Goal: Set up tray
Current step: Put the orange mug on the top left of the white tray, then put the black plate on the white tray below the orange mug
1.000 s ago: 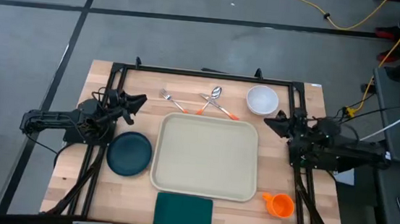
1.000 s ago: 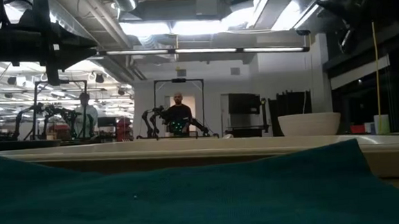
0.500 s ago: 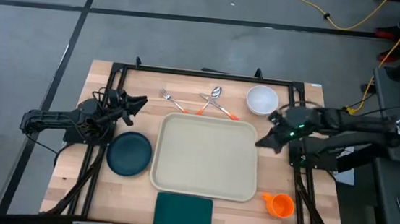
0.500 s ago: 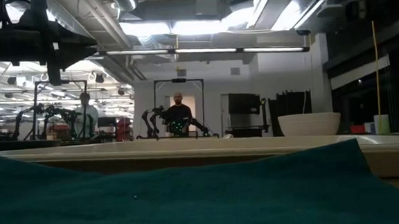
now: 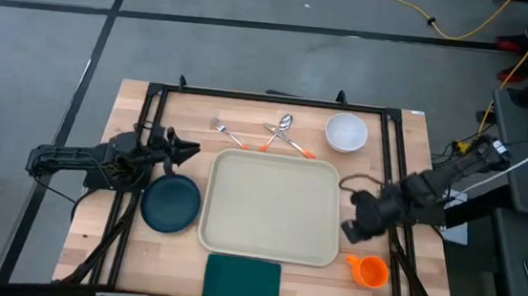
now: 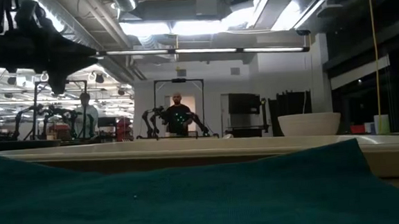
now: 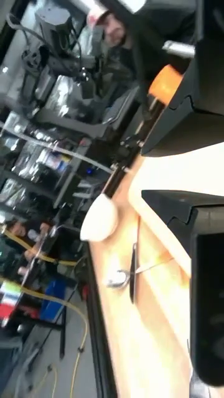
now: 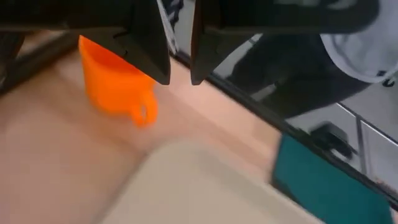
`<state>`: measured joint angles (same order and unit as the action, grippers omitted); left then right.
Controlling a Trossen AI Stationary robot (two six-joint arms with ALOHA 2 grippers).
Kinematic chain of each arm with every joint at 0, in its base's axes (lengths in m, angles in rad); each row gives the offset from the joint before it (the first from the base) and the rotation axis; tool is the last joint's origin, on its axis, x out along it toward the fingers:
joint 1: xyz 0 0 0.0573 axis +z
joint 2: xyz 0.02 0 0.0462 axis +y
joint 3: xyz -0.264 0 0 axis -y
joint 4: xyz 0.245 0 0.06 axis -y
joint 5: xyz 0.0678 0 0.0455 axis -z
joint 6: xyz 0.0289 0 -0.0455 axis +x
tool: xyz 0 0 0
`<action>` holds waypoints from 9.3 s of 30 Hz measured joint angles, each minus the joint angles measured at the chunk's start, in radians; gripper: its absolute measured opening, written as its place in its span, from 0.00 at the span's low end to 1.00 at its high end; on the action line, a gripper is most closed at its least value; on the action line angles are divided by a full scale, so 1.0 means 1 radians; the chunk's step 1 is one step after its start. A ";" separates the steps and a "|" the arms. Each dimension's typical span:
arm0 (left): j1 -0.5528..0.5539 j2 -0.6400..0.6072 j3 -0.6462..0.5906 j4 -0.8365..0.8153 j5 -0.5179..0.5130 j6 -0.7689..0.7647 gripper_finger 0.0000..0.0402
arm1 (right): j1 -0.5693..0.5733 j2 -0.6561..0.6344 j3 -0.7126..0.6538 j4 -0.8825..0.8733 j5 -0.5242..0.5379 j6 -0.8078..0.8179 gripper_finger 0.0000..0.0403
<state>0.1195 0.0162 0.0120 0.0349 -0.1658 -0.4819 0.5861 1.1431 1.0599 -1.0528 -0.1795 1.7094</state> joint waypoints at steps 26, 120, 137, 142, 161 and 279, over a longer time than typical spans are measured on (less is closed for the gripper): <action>0.000 0.217 0.000 -0.001 0.004 -0.111 0.23 | 0.411 0.153 -0.157 0.037 0.030 0.332 0.69; -0.012 1.451 1.440 -0.620 0.298 0.357 0.57 | -0.765 0.799 1.263 -0.500 0.161 -1.879 0.03; -0.021 1.432 1.445 -0.608 0.183 0.407 0.09 | -0.768 0.799 1.263 -0.489 0.143 -1.872 0.10; -0.009 1.427 1.496 -0.692 0.166 0.394 0.09 | -0.772 0.794 1.263 -0.489 0.149 -1.880 0.17; 0.042 1.379 1.533 -0.818 0.047 0.414 0.09 | -0.784 0.553 1.293 -0.497 0.404 -1.811 0.60; -0.475 0.853 0.643 -1.092 -0.057 -0.341 0.39 | -0.810 -0.248 0.160 0.491 0.386 -1.844 0.56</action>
<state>-0.3555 0.8696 0.6548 -1.0566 -0.2232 -0.8229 -0.2241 0.8948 1.2198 -0.5617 0.2070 -0.1347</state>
